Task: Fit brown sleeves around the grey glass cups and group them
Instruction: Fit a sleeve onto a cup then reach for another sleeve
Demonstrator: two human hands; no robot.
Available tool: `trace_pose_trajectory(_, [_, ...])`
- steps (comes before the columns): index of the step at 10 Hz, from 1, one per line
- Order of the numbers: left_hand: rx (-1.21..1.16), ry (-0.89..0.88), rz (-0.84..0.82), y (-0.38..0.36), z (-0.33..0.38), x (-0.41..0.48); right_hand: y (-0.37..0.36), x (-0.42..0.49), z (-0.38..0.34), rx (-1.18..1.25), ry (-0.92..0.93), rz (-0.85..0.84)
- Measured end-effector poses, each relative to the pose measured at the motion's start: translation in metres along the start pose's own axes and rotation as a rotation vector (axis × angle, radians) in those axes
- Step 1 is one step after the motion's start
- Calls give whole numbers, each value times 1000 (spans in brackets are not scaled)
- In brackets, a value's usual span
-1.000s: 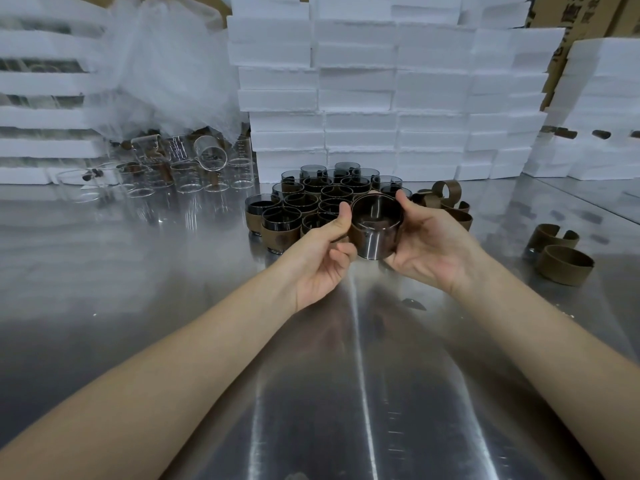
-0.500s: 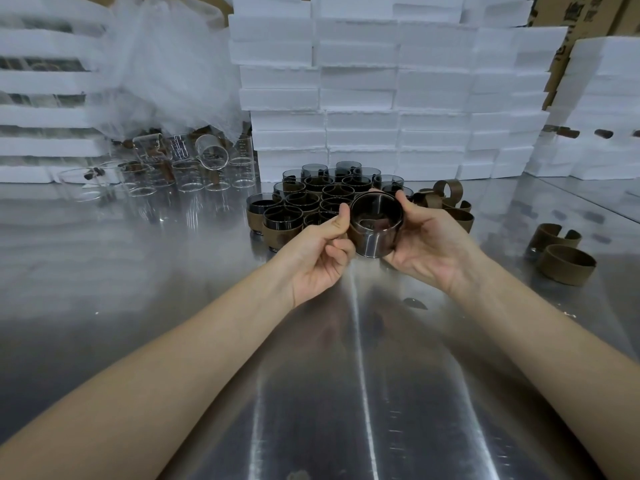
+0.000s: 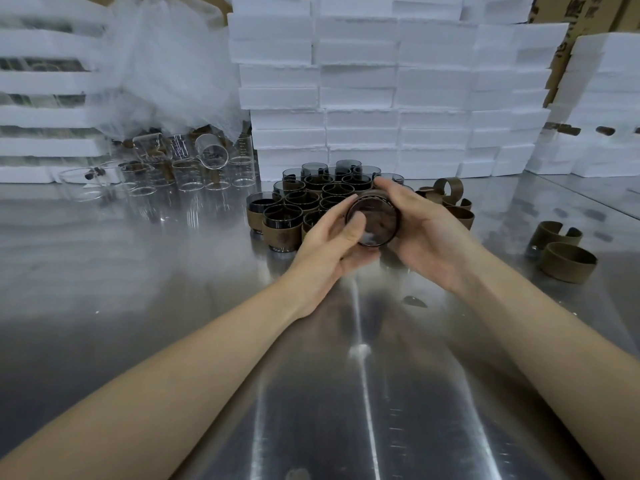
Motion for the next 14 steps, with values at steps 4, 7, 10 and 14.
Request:
trace_pose_trajectory(4, [266,-383,118,2,10,-3,-8,-2,-1,133,-4,-94])
trace_pose_trajectory(7, [304,-300,51,1,4,-2,9,0,-2,-451,104,-58])
trace_pose_trajectory(10, [757,-252,-144,0,-5,-1,24,-1,0,-1057,260,-86])
trace_pose_trajectory(14, [1550,-620,-105,-22,13,-20,15,-18,-35,-1247,611,71])
Point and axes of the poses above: each hand's wrist, its own x-axis towards the middle knuckle, its own y-axis out of the back of the hand, z = x × y, the point moved 4 cm from there along x, towards the middle knuckle, and after that the axes turned 7 degrees about -x, right-handed, at the moved point
